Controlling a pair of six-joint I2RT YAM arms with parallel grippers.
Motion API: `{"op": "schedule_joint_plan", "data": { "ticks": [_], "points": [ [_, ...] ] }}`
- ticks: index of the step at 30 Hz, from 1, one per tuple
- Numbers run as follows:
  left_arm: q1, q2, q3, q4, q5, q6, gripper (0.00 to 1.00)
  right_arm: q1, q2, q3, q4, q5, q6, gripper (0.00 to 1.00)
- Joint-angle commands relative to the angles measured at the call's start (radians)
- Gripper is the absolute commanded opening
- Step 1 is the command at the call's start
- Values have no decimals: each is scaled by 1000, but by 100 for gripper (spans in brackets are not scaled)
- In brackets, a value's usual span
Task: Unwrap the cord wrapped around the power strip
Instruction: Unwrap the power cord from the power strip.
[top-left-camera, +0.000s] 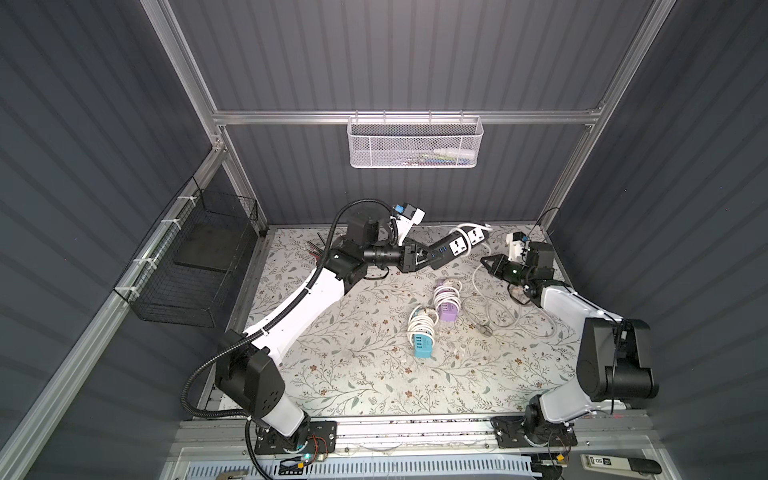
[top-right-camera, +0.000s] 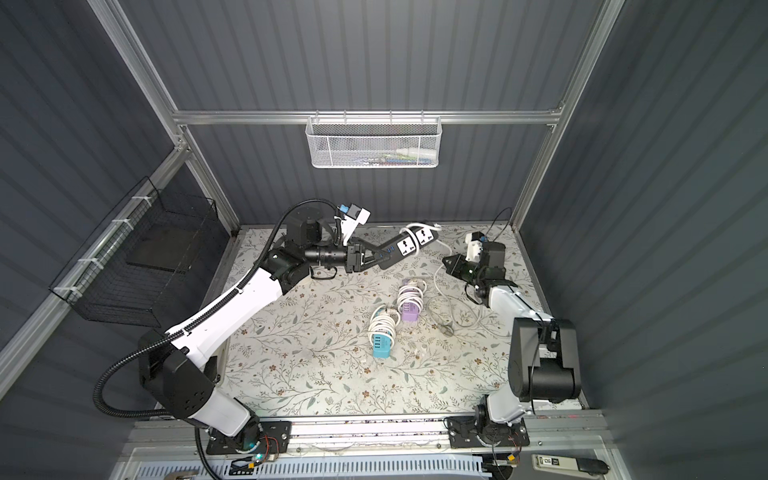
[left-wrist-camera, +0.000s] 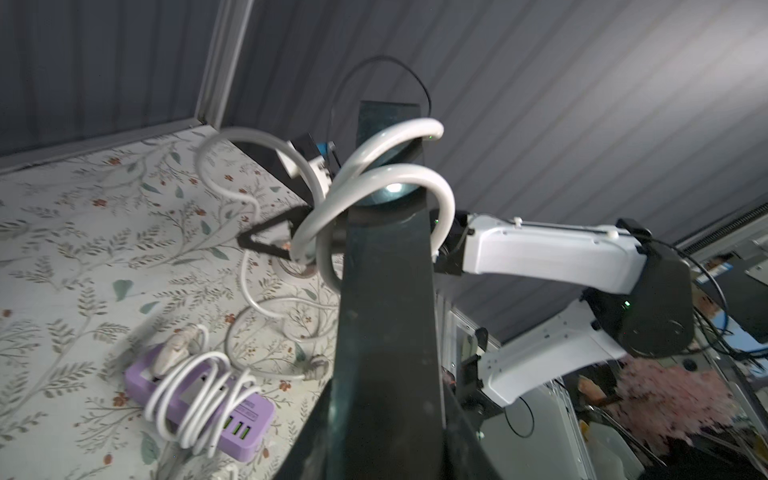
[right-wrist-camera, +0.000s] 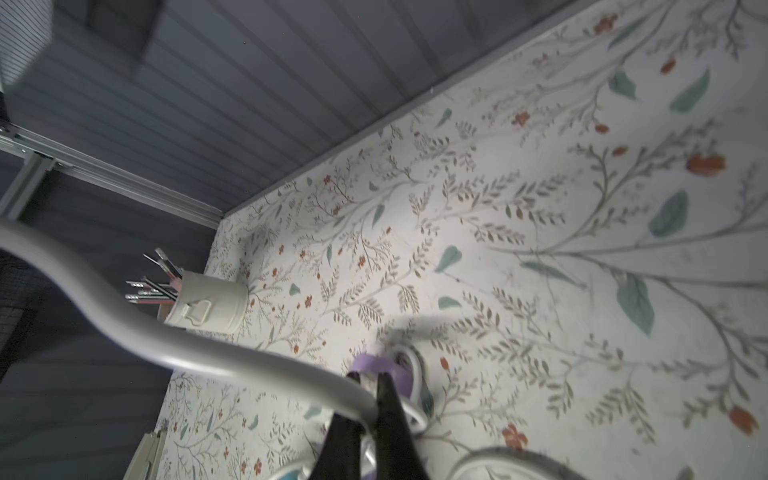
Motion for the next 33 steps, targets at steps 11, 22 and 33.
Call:
{"op": "schedule_joint_plan", "data": {
  "ticks": [11,22,33],
  "points": [
    [22,42,-129,-113,-166,80,0,-50,-210,302,-167,-20,-16,0],
    [95,49,-65,-22,-362,84,0,-205,-524,48,-323,8,-12,0],
    [105,58,82,11,-458,129,0,-301,-623,-215,-443,110,-18,0]
  ]
}}
